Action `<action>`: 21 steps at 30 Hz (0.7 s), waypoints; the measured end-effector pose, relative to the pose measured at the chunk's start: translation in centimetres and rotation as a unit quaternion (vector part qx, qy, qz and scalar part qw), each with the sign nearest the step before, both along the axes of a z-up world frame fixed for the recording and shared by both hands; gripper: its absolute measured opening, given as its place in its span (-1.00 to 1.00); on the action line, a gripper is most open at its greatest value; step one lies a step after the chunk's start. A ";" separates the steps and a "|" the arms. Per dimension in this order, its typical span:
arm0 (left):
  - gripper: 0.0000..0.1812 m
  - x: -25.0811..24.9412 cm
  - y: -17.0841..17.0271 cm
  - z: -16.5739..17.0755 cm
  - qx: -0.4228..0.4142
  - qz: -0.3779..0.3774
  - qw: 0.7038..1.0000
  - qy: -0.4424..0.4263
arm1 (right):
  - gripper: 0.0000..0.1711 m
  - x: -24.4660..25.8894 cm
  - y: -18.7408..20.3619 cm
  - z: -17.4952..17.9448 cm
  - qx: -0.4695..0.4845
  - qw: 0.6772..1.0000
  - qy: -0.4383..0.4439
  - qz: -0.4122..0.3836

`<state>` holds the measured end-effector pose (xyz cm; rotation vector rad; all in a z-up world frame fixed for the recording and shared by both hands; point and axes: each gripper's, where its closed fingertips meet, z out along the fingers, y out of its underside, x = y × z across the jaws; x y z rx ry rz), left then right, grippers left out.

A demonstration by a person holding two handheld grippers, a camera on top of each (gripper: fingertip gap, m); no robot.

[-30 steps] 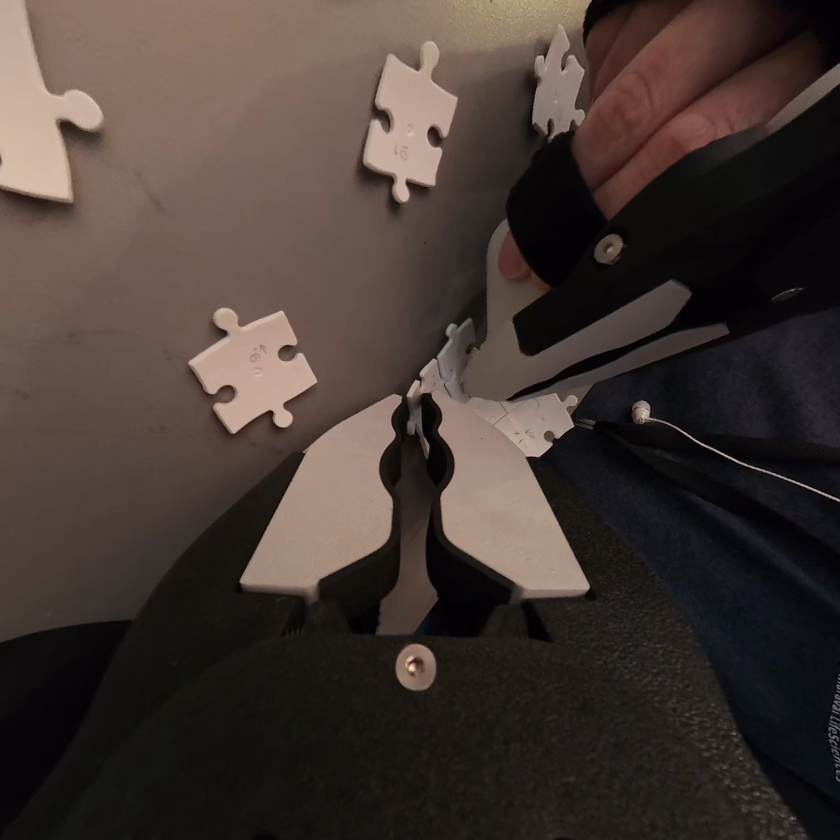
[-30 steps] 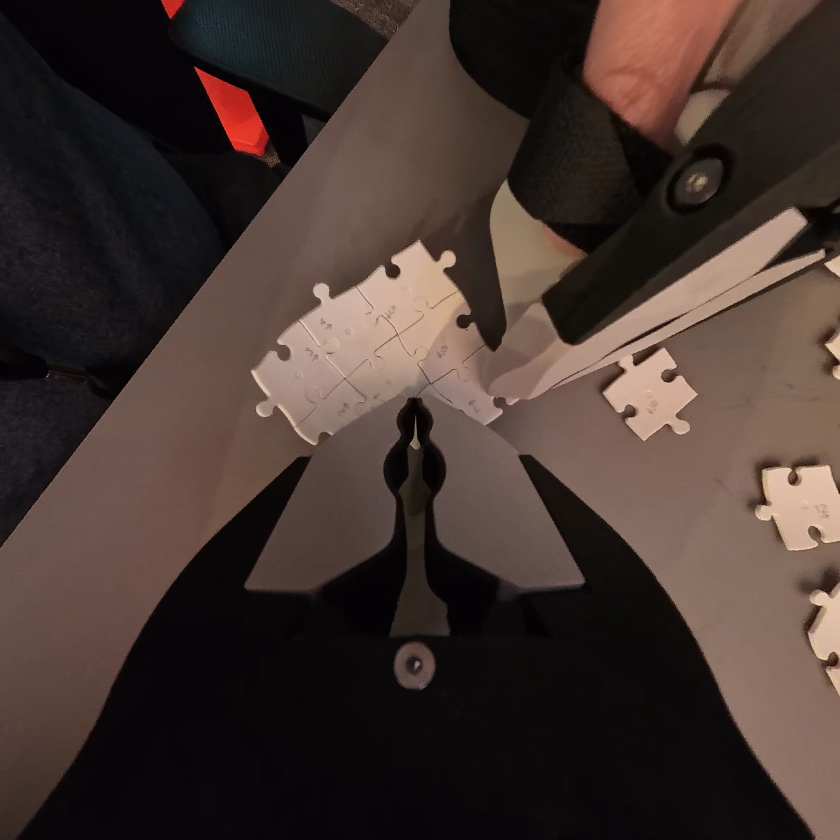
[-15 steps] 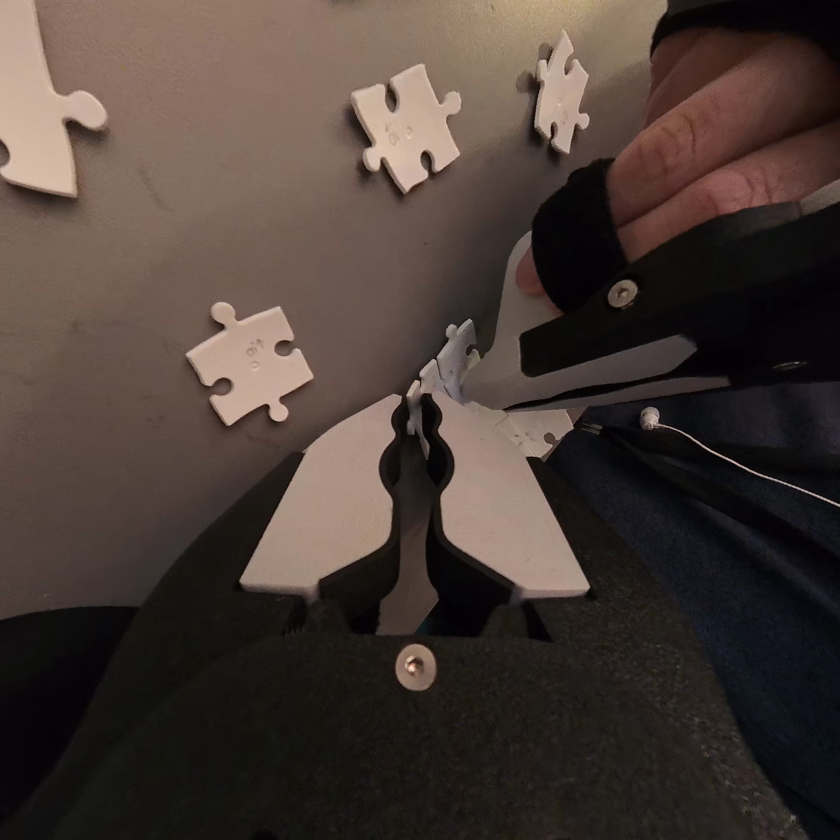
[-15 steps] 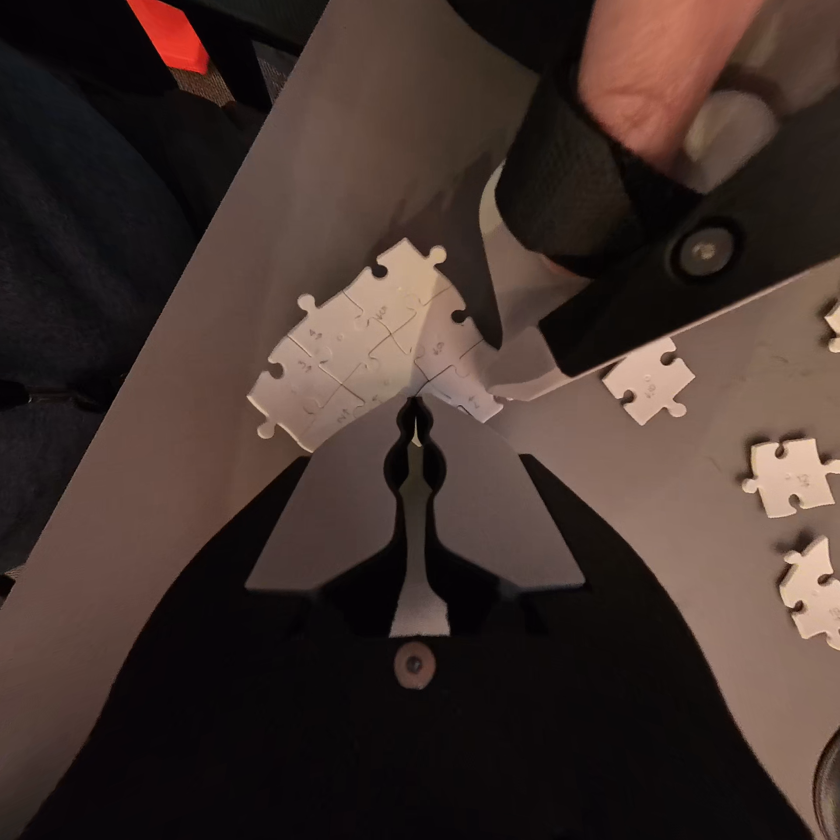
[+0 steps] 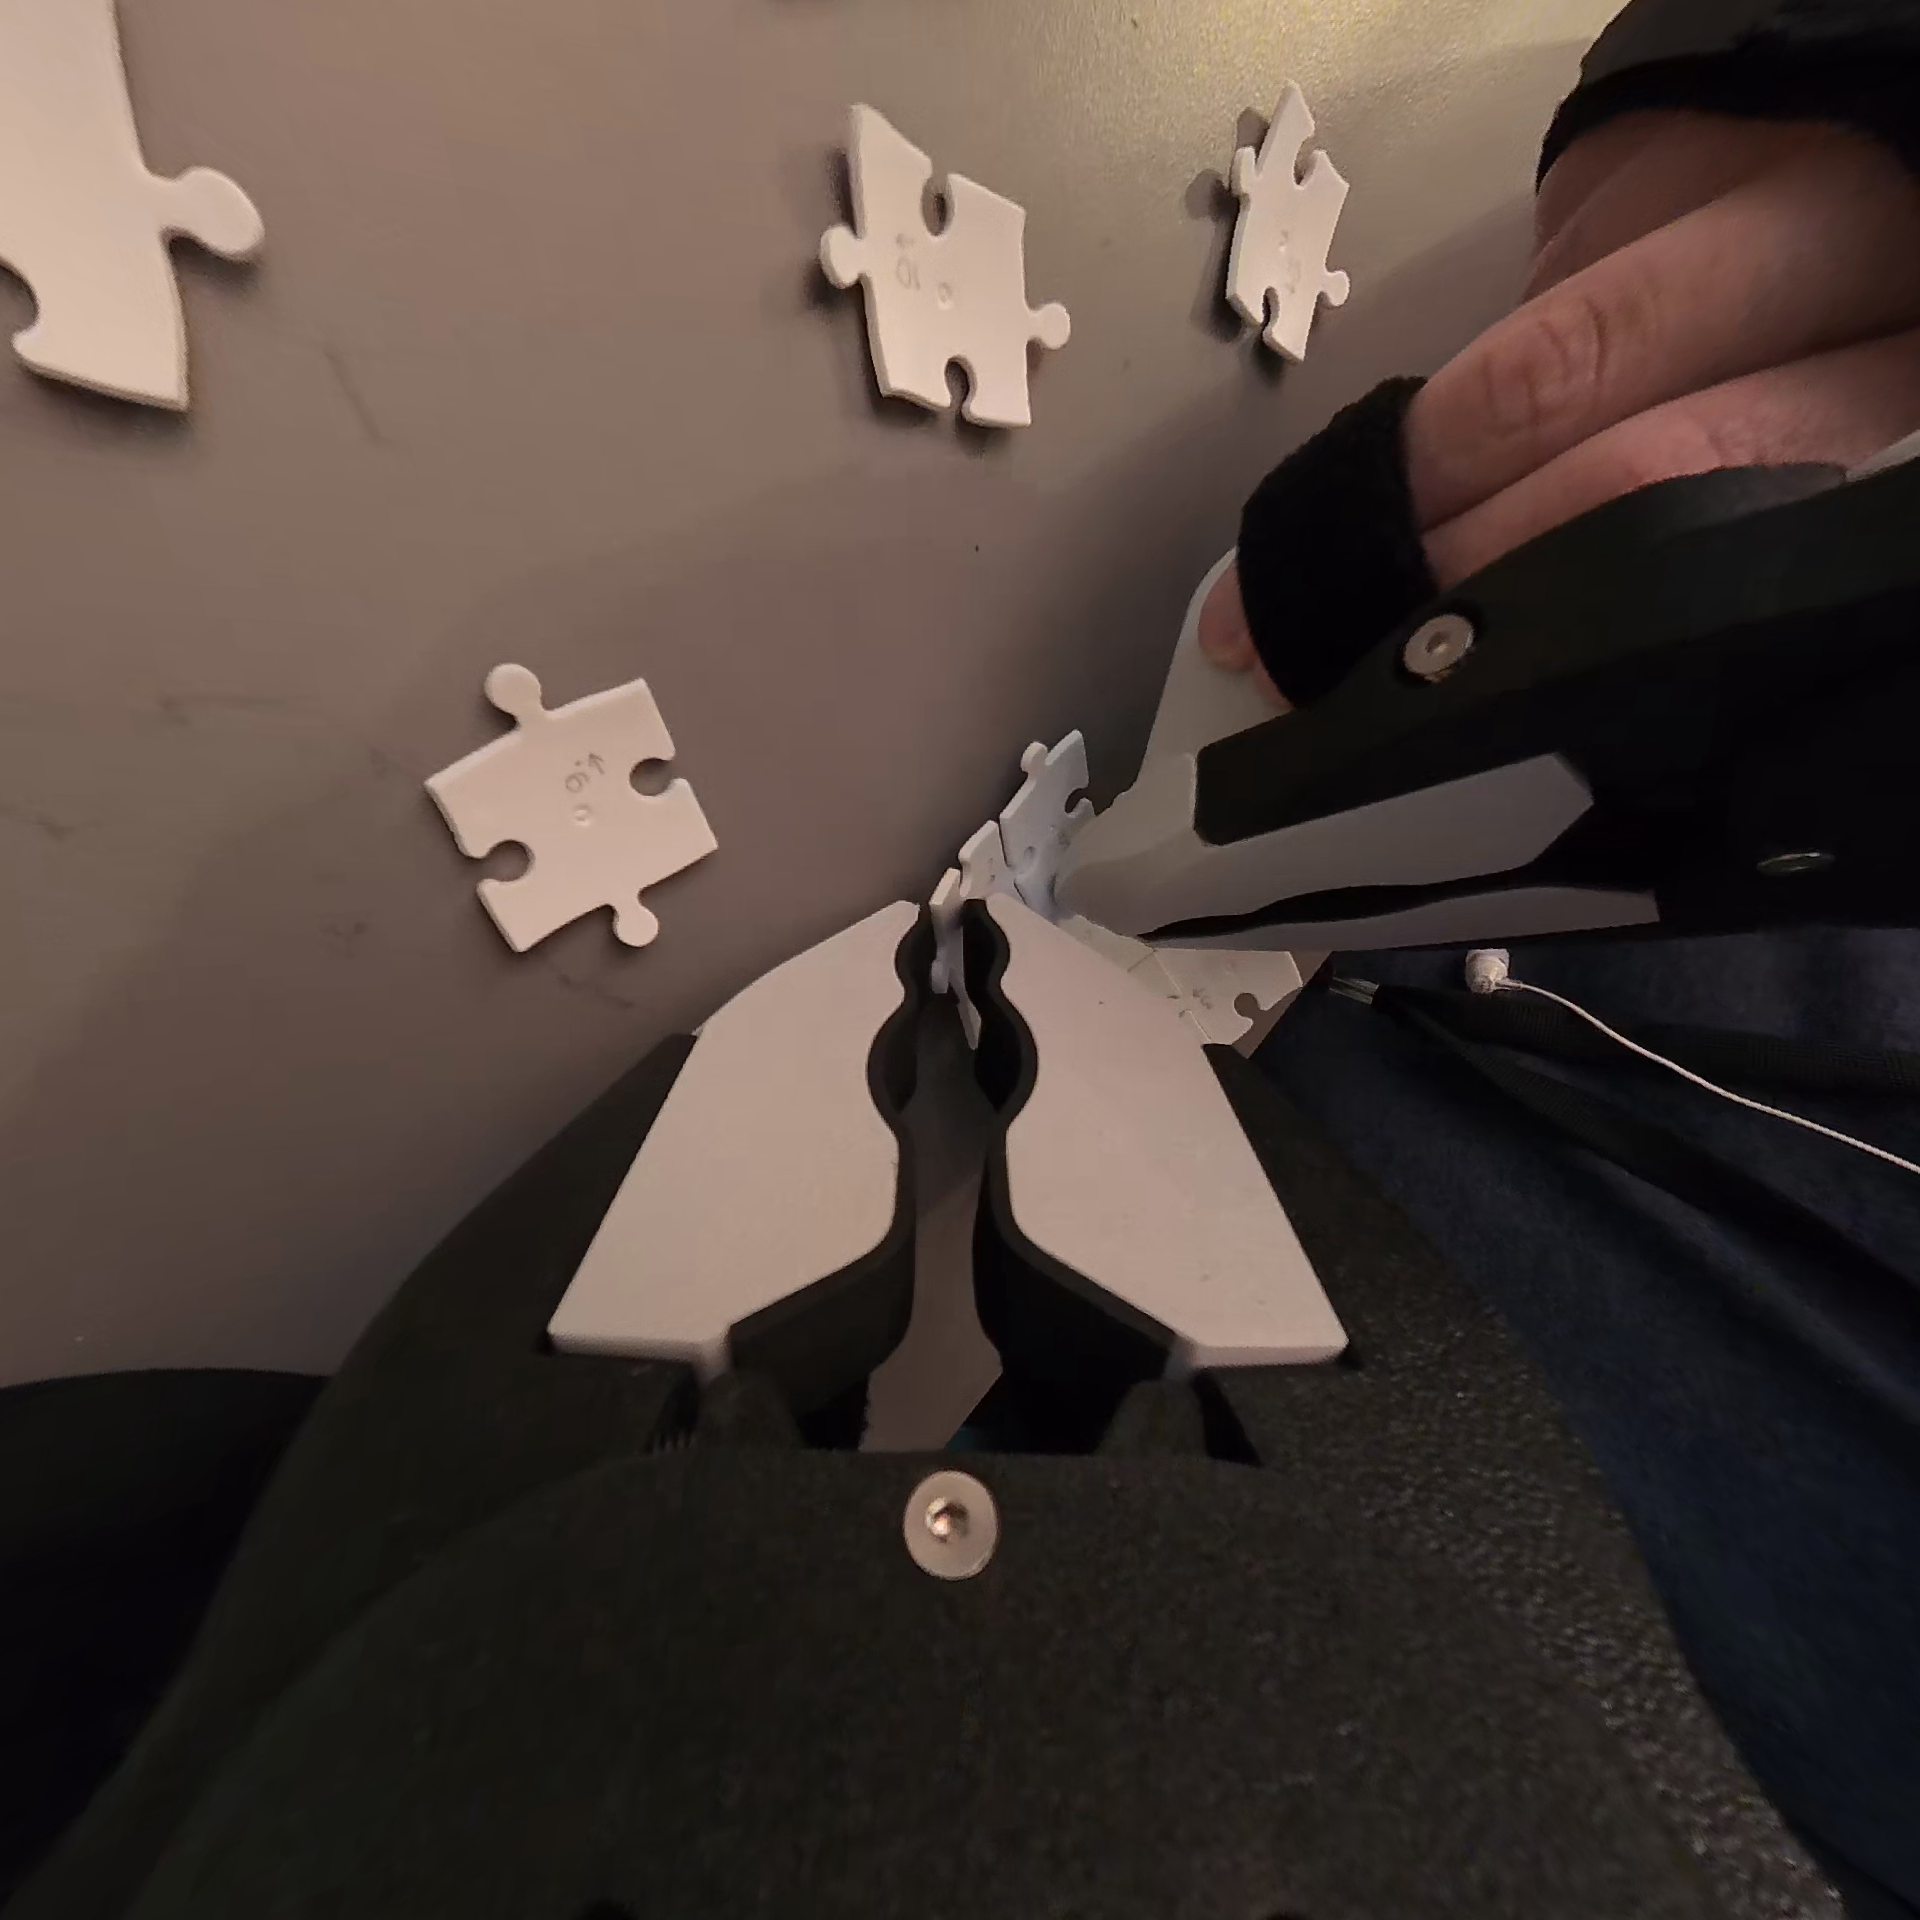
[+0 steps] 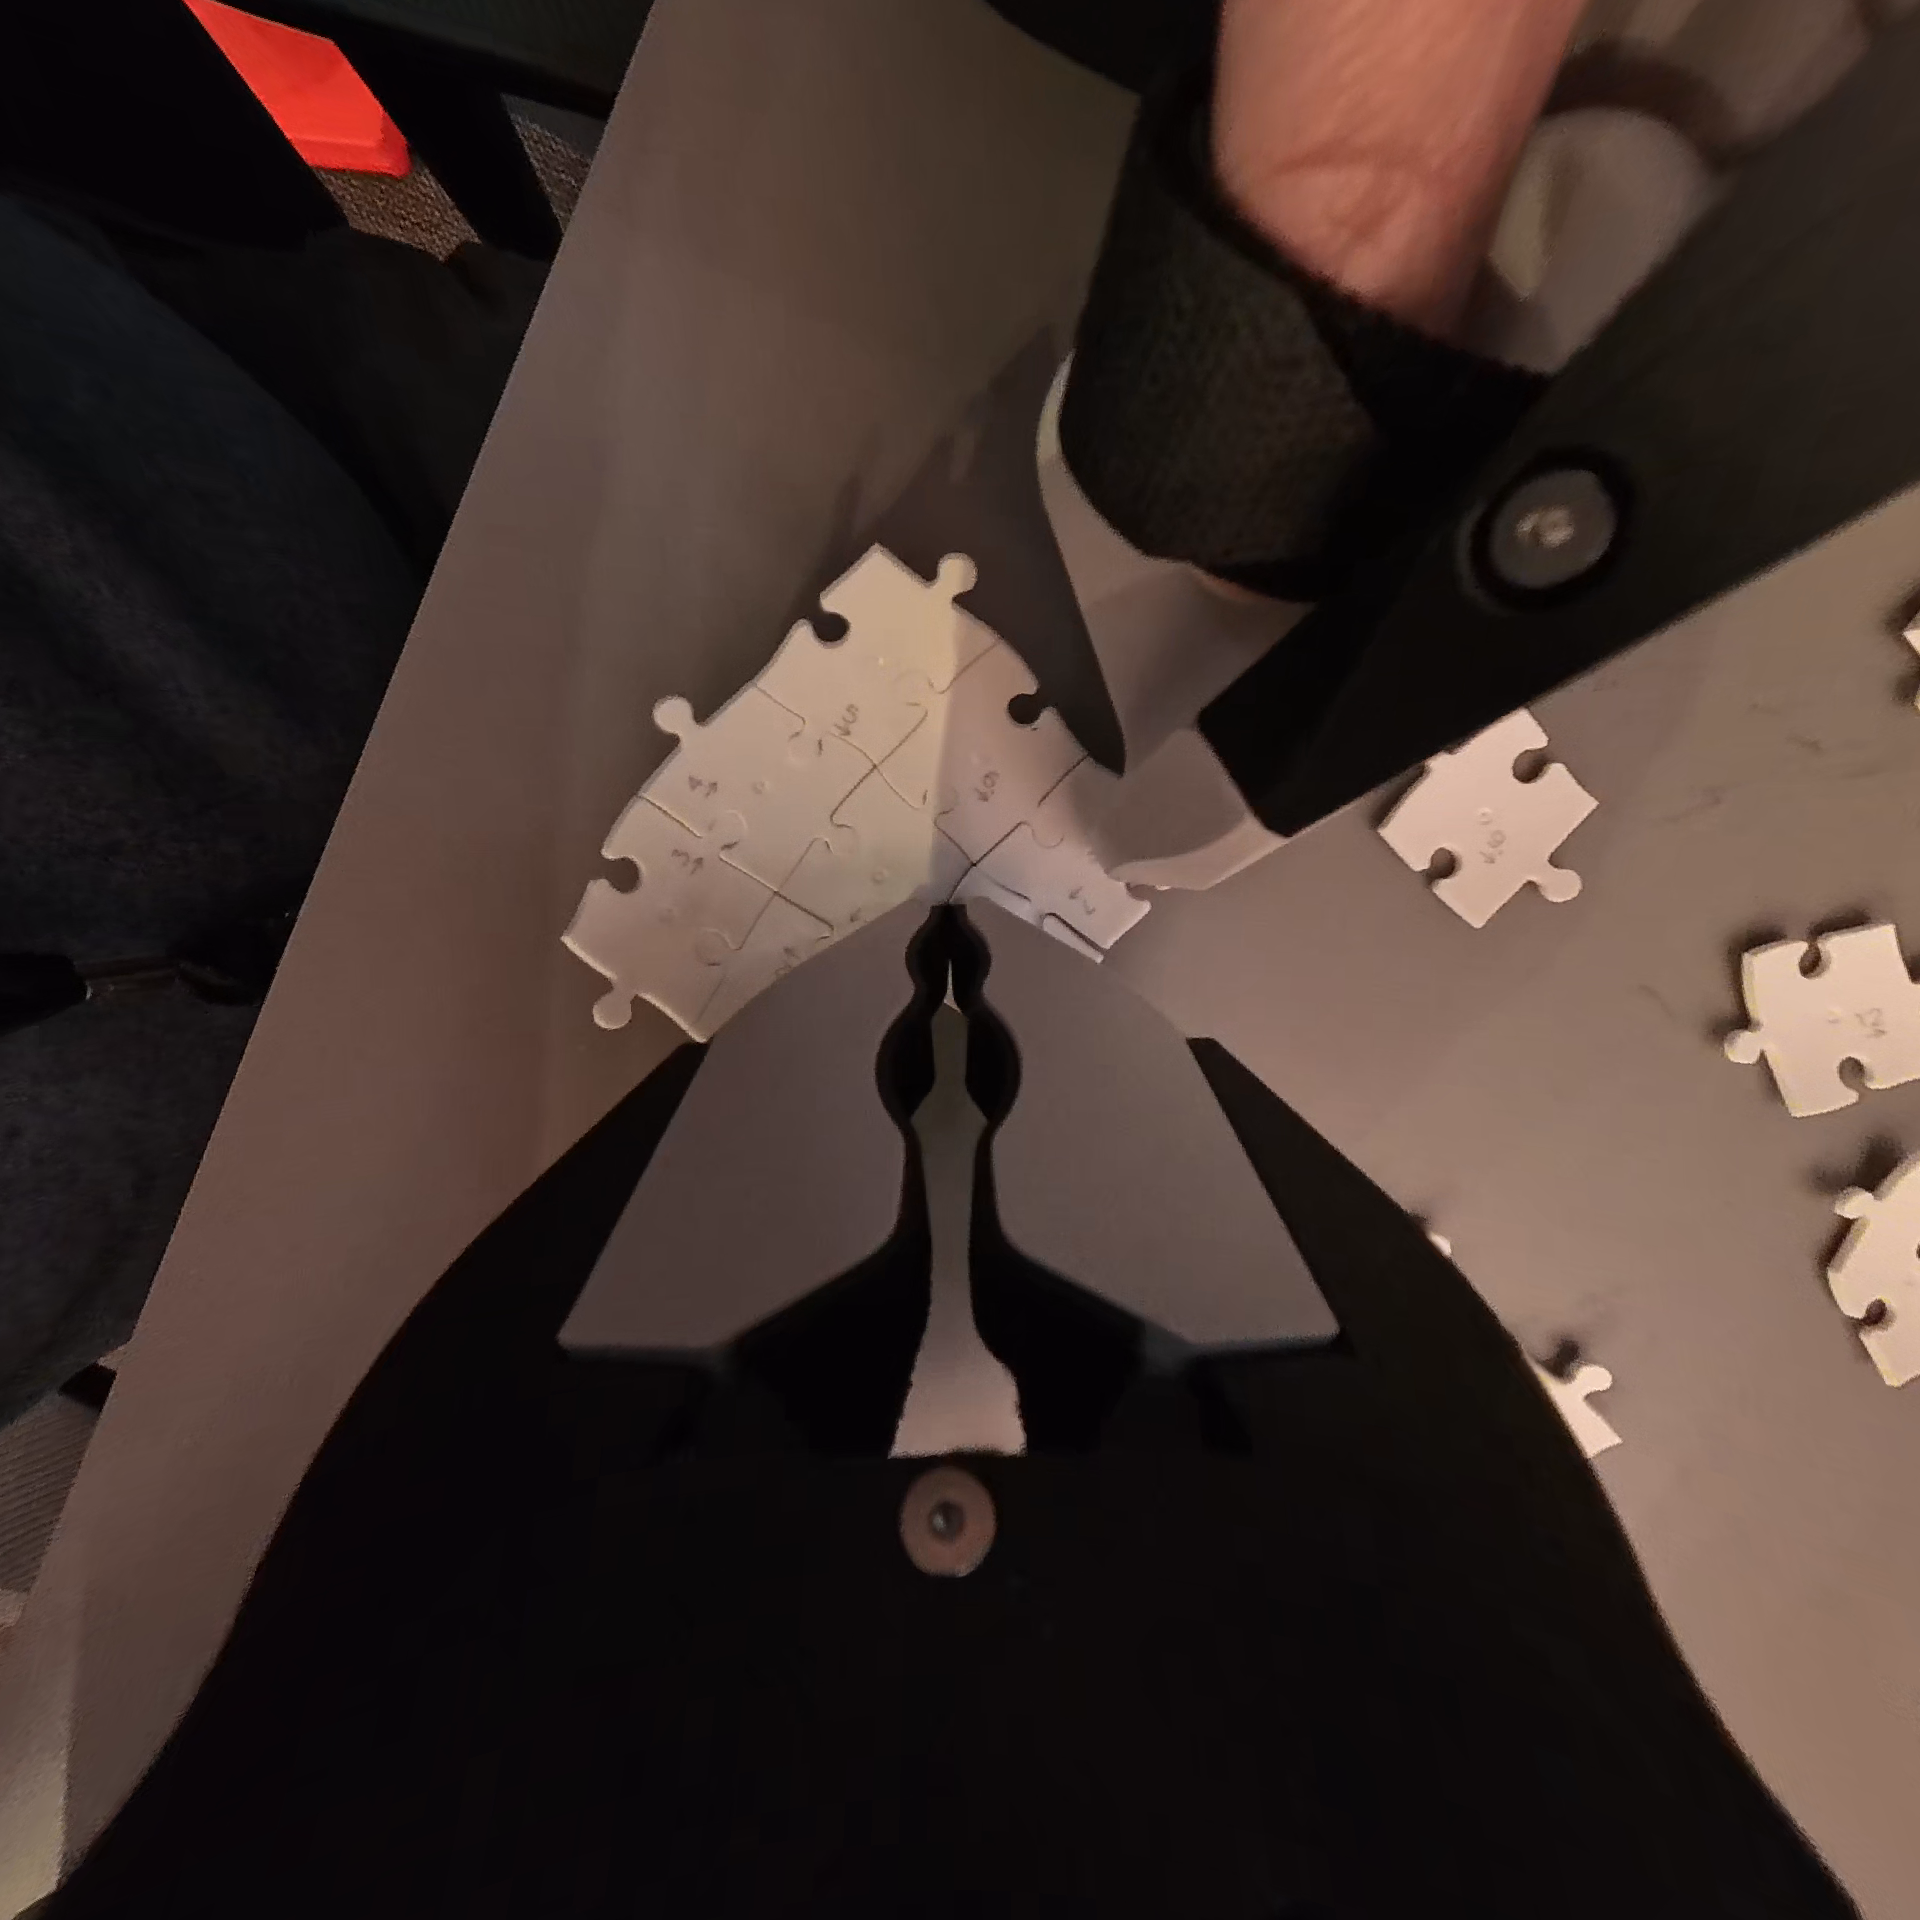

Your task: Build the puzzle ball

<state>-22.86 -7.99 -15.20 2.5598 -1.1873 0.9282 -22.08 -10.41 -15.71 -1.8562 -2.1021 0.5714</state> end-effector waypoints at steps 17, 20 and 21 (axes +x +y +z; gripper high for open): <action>-0.93 0.1 0.1 -0.1 -0.005 -0.004 1.000 0.010 | -0.98 -0.6 0.7 0.3 -0.026 0.997 0.070 0.025; -0.93 0.2 0.1 -0.1 -0.007 -0.004 1.000 0.008 | -0.98 -0.7 0.8 0.3 -0.035 0.997 0.067 0.015; -0.93 0.2 0.1 -0.1 -0.008 -0.003 1.000 0.007 | -0.98 -0.7 0.8 0.1 -0.032 0.997 0.066 0.016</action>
